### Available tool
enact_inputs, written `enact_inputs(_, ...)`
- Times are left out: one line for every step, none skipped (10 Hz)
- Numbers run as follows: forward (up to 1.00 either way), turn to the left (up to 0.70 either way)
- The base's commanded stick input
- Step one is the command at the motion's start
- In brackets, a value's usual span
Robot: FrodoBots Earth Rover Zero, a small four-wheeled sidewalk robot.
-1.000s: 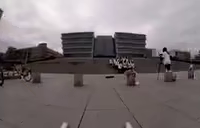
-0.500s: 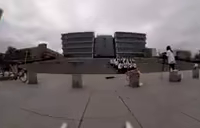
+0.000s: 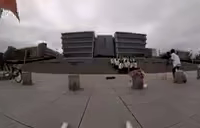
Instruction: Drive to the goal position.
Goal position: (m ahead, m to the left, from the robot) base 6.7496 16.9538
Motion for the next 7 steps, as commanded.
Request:
enact_inputs(0.70,0.00)
enact_inputs(0.70,0.00)
enact_inputs(0.70,0.00)
enact_inputs(0.70,0.00)
enact_inputs(0.70,0.00)
enact_inputs(0.70,0.00)
enact_inputs(0.70,0.00)
